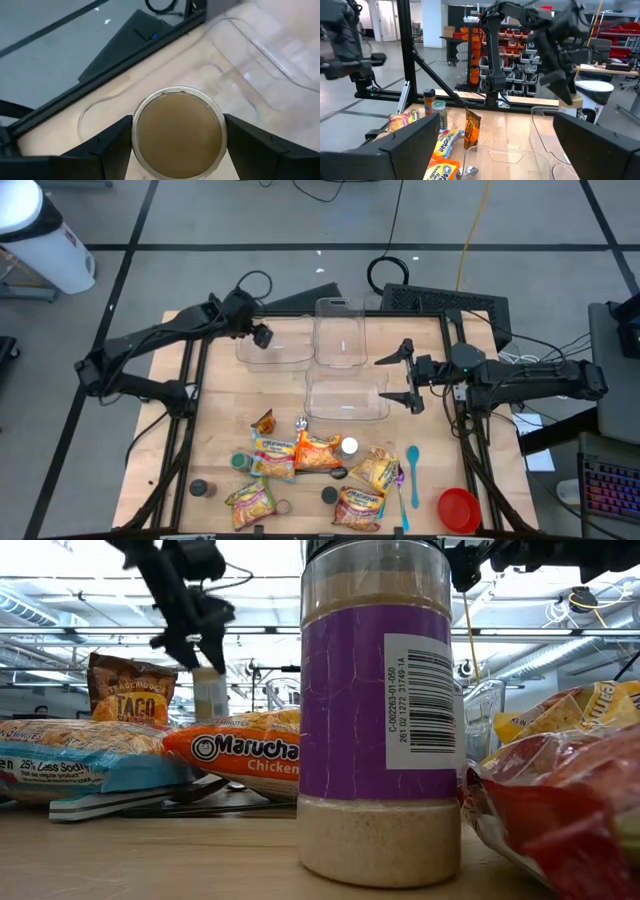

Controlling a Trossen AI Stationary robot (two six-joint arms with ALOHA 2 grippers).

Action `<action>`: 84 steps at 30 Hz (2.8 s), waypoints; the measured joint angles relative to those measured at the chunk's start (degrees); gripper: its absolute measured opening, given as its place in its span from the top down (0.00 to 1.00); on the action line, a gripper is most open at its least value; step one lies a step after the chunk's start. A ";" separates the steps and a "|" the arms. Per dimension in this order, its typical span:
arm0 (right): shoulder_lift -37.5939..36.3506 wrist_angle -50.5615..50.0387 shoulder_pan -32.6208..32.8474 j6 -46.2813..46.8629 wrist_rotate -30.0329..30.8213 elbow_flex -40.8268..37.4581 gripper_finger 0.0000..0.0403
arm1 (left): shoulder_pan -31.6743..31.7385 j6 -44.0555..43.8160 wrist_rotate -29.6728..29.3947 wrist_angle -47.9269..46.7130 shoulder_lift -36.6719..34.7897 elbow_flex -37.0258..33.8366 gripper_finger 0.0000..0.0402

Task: Pick & Place Food Item
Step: Put the gold seasoning bottle into the top left transparent container

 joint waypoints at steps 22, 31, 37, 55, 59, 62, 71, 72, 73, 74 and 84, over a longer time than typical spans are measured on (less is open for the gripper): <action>0.02 0.15 -0.02 -0.04 0.00 0.00 0.05 | 7.09 -1.81 -1.28 11.50 0.52 -11.68 0.32; 0.04 -0.15 -0.02 -0.04 0.02 0.00 0.05 | 8.29 -2.61 -1.08 13.33 5.84 -11.38 0.32; 0.04 -0.23 -0.04 -0.04 0.02 -0.01 0.05 | 8.32 -3.21 -1.57 15.31 6.67 -11.49 0.32; 0.04 -0.26 -0.02 -0.04 0.02 -0.02 0.04 | 8.09 -2.05 7.70 14.05 5.71 -9.17 0.25; 0.04 -0.28 -0.02 0.11 0.02 -0.02 0.04 | 7.87 -0.39 6.16 14.48 4.45 -8.75 0.26; 0.04 -0.31 -0.02 0.14 0.02 -0.02 0.04 | 7.89 -0.26 2.66 13.53 3.87 -8.69 0.23; 0.03 -0.31 -0.02 0.16 0.00 -0.02 0.03 | 7.89 -2.24 -3.49 10.08 3.82 -8.61 0.18; 0.02 -0.28 -0.02 0.16 0.00 -0.02 0.03 | 7.89 -2.39 -3.53 10.07 3.82 -8.61 0.19; 0.03 -0.28 -0.02 0.16 0.00 -0.02 0.03 | 7.89 -2.38 -3.53 10.04 3.82 -8.61 0.19; 0.04 -0.28 -0.02 0.16 0.00 -0.02 0.03 | 7.89 -2.34 -3.54 10.04 3.82 -8.61 0.20; 0.02 -0.28 -0.02 0.18 0.00 -0.02 0.03 | 7.89 -1.92 -4.09 10.02 3.67 -8.61 0.24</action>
